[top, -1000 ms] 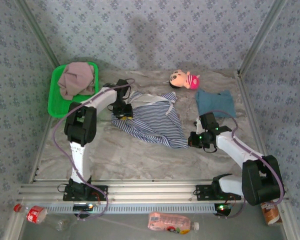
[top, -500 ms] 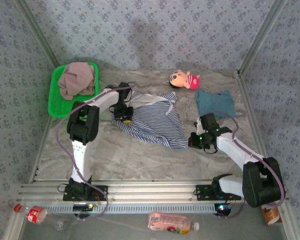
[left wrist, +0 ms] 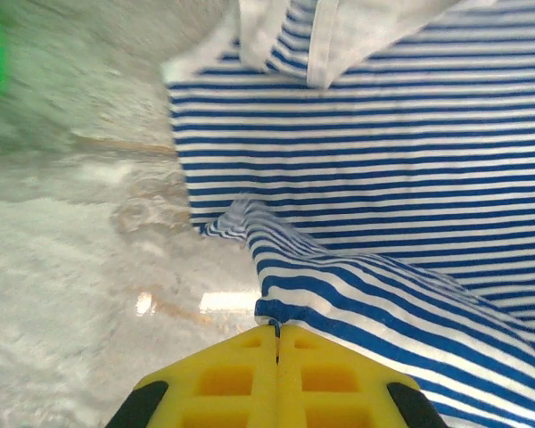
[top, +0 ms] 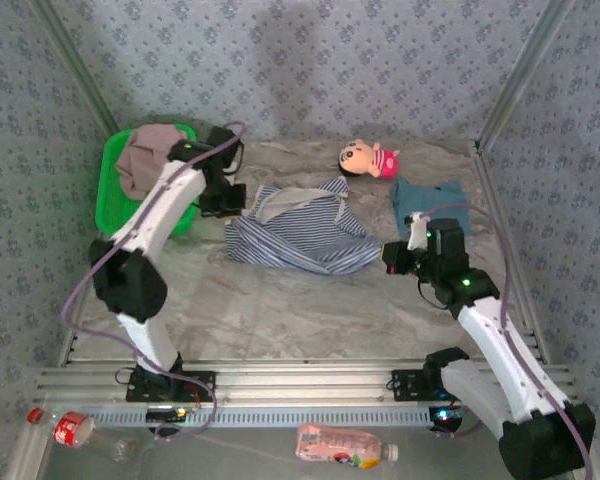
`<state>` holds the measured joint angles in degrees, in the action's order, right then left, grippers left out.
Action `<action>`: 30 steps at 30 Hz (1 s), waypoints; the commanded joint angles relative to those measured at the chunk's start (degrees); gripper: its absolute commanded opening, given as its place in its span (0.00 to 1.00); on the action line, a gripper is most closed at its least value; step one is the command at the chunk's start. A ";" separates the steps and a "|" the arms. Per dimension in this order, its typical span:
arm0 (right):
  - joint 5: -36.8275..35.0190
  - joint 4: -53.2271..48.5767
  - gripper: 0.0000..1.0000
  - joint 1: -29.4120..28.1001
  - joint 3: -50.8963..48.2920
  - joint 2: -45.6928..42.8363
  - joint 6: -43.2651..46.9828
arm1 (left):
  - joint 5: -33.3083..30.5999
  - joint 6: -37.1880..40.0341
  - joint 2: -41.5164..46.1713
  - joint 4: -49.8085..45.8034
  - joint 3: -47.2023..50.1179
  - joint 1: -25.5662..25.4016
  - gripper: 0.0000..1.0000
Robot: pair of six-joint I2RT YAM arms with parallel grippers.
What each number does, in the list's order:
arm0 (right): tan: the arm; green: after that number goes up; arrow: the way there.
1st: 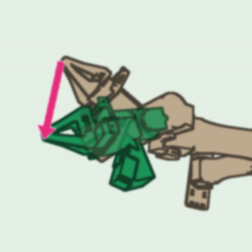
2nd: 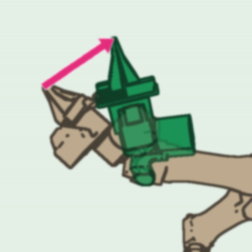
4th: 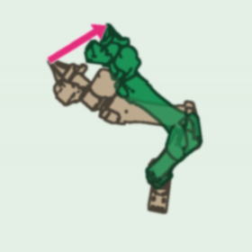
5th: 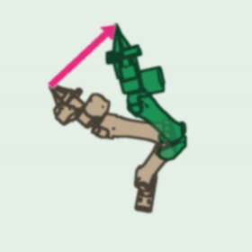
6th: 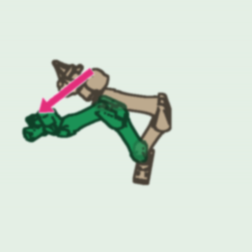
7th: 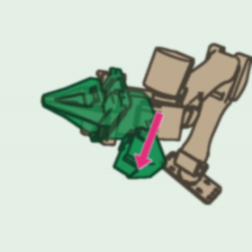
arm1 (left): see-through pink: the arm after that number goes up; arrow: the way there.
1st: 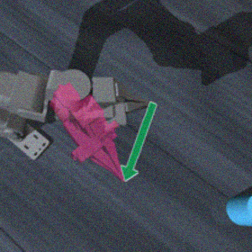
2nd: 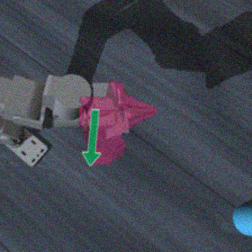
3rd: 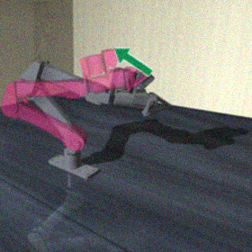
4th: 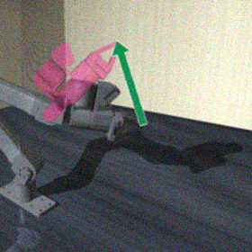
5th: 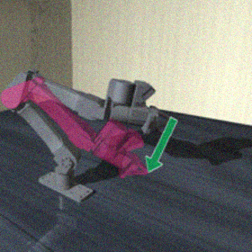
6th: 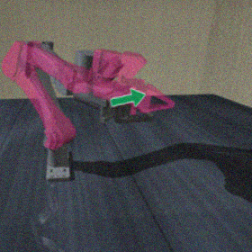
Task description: Fold and stack the tank tops
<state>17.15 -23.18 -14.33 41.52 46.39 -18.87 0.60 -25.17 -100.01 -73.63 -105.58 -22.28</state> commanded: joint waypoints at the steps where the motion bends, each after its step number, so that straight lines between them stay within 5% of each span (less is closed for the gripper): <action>1: -1.41 5.40 0.00 0.02 4.68 -4.72 4.24 | -4.88 -1.96 6.93 -10.52 -5.17 0.34 0.02; 6: -1.86 11.27 0.00 0.09 11.90 -4.01 7.58 | -9.75 -1.47 10.58 -14.26 -17.97 2.79 0.00; 13: 1.41 19.70 0.00 0.50 29.29 13.91 14.73 | -14.49 6.33 -1.25 -11.59 -46.23 7.21 0.00; 22: 5.89 25.77 0.00 1.95 52.36 39.39 16.99 | -8.22 9.12 -18.63 6.97 -60.73 12.73 0.00; 30: 8.77 20.75 0.00 1.76 65.26 46.77 17.03 | -7.76 10.76 -18.48 19.04 -61.06 15.47 0.00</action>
<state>23.68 -1.98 -12.62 102.65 93.82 -2.96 -8.10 -16.32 -122.26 -62.98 -163.81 -7.73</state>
